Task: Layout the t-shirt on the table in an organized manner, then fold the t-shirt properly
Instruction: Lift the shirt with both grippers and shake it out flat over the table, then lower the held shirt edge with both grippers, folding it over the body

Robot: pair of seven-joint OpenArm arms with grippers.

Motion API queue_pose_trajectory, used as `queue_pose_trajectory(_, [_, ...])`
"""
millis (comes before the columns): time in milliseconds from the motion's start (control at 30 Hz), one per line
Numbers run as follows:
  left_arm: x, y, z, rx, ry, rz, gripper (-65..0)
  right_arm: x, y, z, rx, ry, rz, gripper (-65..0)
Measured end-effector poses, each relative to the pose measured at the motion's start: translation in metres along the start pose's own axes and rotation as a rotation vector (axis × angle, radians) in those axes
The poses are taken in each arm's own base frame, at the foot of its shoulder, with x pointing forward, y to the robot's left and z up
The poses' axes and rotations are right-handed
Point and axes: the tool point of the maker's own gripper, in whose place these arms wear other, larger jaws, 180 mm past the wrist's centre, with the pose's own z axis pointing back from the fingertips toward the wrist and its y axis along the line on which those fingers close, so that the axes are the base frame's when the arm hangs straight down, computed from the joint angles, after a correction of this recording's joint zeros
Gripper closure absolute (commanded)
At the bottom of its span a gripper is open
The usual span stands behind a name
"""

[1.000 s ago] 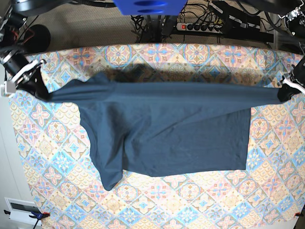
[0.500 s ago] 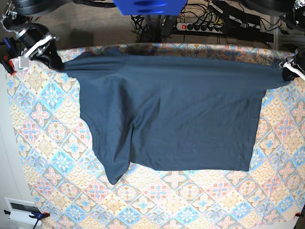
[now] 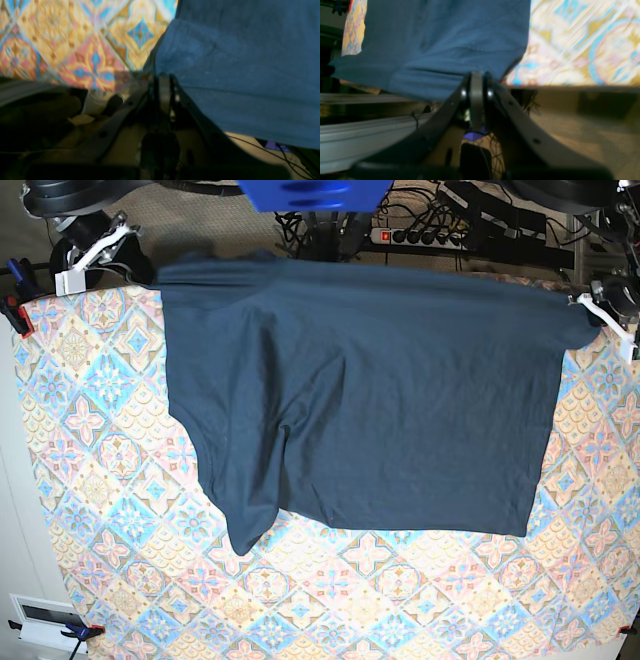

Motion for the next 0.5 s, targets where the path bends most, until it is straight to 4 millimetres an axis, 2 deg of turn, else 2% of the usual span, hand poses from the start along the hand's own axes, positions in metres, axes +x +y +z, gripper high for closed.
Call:
queue_pose_trajectory(267, [-0.001, 0.002, -0.001, 0.013, 0.002, 0.002, 0.0, -0.003, 0.000, -0.001, 0.004, 0.025, 0.003, 0.0])
queue_pose_trajectory(400, [0.020, -0.002, -0.002, 0.003, -0.077, 0.024, 0.0, 0.000, 0.000, -0.003, 0.006, 0.017, 0.007, 0.0])
queue_pose_trajectory(500, [0.029, -0.007, -0.003, -0.017, -0.133, 0.079, 0.0, 0.019, 0.001, -0.014, 0.020, -0.025, 0.039, 0.0])
